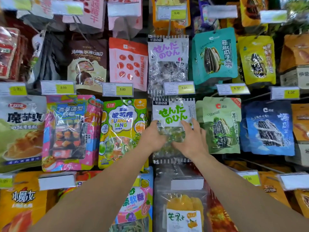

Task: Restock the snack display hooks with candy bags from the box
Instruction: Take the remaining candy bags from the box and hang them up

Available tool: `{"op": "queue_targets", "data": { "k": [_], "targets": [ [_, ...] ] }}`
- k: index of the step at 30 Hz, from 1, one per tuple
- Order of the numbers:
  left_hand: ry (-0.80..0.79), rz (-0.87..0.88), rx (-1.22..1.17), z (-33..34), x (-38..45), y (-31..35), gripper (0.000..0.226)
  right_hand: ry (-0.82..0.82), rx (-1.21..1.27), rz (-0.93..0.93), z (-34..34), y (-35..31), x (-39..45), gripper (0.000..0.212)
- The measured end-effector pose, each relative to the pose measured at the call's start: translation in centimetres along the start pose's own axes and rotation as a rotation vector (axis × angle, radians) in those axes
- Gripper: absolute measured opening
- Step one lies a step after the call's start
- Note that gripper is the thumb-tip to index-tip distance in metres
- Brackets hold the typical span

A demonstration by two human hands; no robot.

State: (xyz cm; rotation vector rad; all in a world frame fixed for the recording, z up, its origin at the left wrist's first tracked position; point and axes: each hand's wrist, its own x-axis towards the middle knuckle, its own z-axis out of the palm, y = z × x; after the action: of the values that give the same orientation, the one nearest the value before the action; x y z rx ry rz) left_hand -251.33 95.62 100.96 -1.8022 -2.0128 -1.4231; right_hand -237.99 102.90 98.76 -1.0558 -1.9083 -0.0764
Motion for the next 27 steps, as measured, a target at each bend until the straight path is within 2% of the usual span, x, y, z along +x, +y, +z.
{"op": "queue_targets", "data": {
  "k": [8, 14, 17, 22, 27],
  "targets": [
    [-0.061, 0.07, -0.02, -1.7, -1.1, -0.4, 0.066, -0.037, -0.059, 0.012, -0.7, -1.3, -2.4, 0.081],
    [-0.024, 0.089, -0.131, -3.0, -5.4, -0.6, 0.06, -0.066, -0.093, 0.011, -2.7, -2.7, -6.9, 0.079],
    [-0.018, 0.079, -0.193, -3.8, -9.9, -1.2, 0.047, -0.093, -0.114, -0.004, -3.7, -3.7, -11.0, 0.077],
    [-0.098, -0.025, -0.104, -4.1, -21.2, -5.6, 0.055, -0.256, -0.134, -0.022, -3.1, -5.8, -21.5, 0.076],
    [-0.206, -0.234, 0.036, -6.1, -35.6, -11.7, 0.053, -0.495, -0.088, 0.019, -1.0, -8.3, -34.3, 0.078]
  ]
}}
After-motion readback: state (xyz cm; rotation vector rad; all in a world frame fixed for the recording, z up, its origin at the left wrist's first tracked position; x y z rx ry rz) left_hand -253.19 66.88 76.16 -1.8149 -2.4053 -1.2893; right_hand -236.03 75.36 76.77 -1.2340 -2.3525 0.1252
